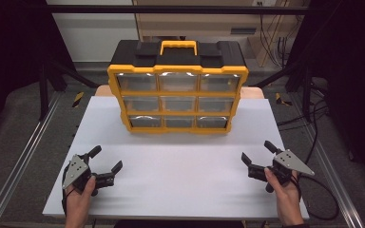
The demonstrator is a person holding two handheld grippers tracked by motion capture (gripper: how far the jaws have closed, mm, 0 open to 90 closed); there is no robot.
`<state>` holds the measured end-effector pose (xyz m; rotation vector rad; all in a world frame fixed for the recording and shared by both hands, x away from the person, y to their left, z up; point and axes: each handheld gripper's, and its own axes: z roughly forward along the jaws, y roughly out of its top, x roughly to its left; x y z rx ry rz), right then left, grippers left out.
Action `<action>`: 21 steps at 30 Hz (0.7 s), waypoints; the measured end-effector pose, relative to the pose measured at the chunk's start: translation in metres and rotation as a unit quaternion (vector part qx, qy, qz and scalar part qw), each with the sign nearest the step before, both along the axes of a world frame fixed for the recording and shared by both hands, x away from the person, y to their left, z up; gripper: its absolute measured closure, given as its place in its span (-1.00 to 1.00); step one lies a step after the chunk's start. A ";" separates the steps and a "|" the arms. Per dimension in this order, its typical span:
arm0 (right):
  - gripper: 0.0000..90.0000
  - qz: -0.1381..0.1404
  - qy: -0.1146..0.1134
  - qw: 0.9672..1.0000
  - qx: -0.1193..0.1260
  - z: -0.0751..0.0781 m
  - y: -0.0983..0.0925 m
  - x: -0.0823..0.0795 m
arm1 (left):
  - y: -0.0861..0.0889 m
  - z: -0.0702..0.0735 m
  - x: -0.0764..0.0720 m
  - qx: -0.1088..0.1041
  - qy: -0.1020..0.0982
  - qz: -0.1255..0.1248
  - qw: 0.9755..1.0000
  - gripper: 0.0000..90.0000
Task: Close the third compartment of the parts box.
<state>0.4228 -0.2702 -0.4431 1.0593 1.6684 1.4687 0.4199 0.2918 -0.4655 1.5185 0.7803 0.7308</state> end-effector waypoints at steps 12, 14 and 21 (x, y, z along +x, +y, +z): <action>-0.93 0.012 0.001 1.000 0.002 -0.003 0.011 0.001 | 0.000 0.000 0.000 -0.004 0.001 -0.003 1.000 -0.98; -0.93 0.015 0.002 1.000 0.001 -0.003 0.013 0.001 | 0.000 0.000 0.000 -0.004 0.001 -0.003 1.000 -0.98; -0.93 0.016 0.001 1.000 0.007 -0.005 0.017 0.003 | -0.001 0.000 0.000 -0.002 0.001 -0.004 1.000 -0.98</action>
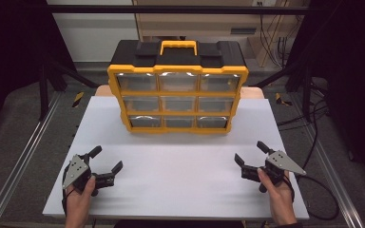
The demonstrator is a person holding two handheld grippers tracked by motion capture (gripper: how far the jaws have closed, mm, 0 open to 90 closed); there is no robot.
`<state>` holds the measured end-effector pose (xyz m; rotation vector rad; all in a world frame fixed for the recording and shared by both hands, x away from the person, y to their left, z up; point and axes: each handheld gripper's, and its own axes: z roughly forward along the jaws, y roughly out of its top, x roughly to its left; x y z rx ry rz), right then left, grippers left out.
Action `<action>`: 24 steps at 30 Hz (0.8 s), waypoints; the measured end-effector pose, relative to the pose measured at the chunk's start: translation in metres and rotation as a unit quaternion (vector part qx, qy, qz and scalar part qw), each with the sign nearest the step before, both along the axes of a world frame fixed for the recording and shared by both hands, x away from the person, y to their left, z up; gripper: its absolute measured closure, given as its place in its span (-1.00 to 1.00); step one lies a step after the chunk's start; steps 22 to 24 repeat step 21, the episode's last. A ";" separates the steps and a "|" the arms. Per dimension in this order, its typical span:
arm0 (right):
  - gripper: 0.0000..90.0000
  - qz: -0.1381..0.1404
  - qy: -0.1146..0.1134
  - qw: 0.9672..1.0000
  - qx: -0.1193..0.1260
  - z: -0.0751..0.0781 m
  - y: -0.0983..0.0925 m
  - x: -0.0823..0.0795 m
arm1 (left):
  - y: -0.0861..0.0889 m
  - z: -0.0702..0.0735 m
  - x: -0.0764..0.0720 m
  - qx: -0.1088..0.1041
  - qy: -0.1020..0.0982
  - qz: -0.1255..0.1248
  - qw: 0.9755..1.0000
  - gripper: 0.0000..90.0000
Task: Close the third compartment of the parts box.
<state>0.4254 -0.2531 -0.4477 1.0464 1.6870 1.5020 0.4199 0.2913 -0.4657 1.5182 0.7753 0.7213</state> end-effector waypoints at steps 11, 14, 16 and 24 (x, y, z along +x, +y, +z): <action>-0.92 -0.001 -0.003 1.000 0.007 -0.002 0.009 0.002 | -0.001 0.000 0.000 0.001 0.001 -0.002 1.000 -0.98; -0.92 -0.004 -0.001 1.000 0.009 -0.004 0.011 0.003 | -0.001 0.000 0.000 0.002 0.001 -0.004 1.000 -0.98; -0.92 -0.005 0.000 1.000 0.012 -0.005 0.012 0.004 | -0.002 0.000 0.000 0.002 0.001 -0.005 1.000 -0.98; -0.92 -0.012 0.003 1.000 -0.009 -0.012 0.014 0.006 | -0.004 -0.001 0.000 0.003 0.002 -0.008 1.000 -0.98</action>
